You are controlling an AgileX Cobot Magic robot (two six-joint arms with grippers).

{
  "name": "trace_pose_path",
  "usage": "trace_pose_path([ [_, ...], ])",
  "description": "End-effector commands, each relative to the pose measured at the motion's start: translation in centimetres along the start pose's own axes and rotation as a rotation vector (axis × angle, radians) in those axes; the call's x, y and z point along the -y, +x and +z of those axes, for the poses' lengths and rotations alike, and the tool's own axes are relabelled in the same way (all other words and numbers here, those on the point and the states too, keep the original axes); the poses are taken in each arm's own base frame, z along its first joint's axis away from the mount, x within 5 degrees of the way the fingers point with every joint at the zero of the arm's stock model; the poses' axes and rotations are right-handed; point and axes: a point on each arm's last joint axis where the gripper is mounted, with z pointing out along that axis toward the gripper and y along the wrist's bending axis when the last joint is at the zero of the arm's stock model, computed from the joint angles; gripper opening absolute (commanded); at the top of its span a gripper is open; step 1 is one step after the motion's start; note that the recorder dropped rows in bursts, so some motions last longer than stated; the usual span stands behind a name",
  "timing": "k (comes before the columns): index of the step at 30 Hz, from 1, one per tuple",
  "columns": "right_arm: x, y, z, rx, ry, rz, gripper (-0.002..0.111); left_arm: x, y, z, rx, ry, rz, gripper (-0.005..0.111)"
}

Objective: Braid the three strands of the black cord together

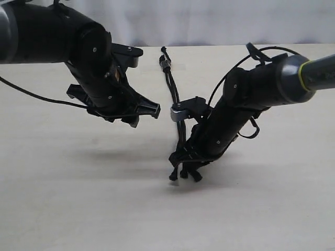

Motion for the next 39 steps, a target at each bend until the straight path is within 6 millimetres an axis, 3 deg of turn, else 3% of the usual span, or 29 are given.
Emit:
trace_pose_path([
  [1,0.5,1.0,-1.0,-0.035,-0.016,0.038,0.028,0.0,-0.2,-1.5,0.058,0.000,0.014,0.038],
  [3,1.2,1.2,-3.1,-0.014,-0.024,0.071,0.046,-0.5,-0.2,-2.8,0.069,-0.019,0.027,0.024],
  [7,2.7,2.2,-5.9,0.025,-0.024,0.145,0.049,-2.2,-0.4,-6.2,0.144,-0.014,0.009,0.005],
  [9,3.4,3.2,-7.6,0.070,-0.013,0.193,0.043,-3.7,-0.5,-7.8,0.177,-0.022,-0.025,0.000],
  [12,3.8,5.1,-9.8,0.125,0.002,0.237,0.022,-6.9,0.1,-10.1,0.167,-0.063,-0.099,0.000],
  [15,3.5,7.9,-11.8,0.167,0.038,0.257,0.004,-9.3,1.8,-12.8,0.134,-0.101,-0.165,0.000],
  [18,2.7,11.2,-13.0,0.214,0.085,0.327,0.004,-9.5,4.7,-15.7,0.209,-0.040,-0.165,0.000],
  [24,0.6,16.5,-15.3,0.461,0.165,0.318,0.004,-8.5,13.8,-19.8,0.509,0.144,-0.075,0.000],
  [29,-0.7,20.2,-17.1,0.721,0.255,0.233,0.004,-8.8,21.0,-19.7,0.651,0.180,-0.083,0.000],
  [30,-1.0,21.5,-17.3,0.824,0.293,0.201,0.004,-8.9,23.3,-19.2,0.724,0.191,-0.088,0.000],
  [32,-1.3,22.9,-17.3,0.964,0.320,0.181,0.004,-9.5,25.4,-18.2,0.822,0.144,-0.062,0.000],
  [36,-1.9,25.0,-16.7,1.063,0.331,0.157,0.004,-10.9,28.1,-18.5,0.961,-0.047,0.023,0.000],
  [39,-2.3,25.8,-17.3,1.140,0.338,0.135,0.004,-11.2,29.0,-18.9,1.019,-0.079,0.033,0.000],
])
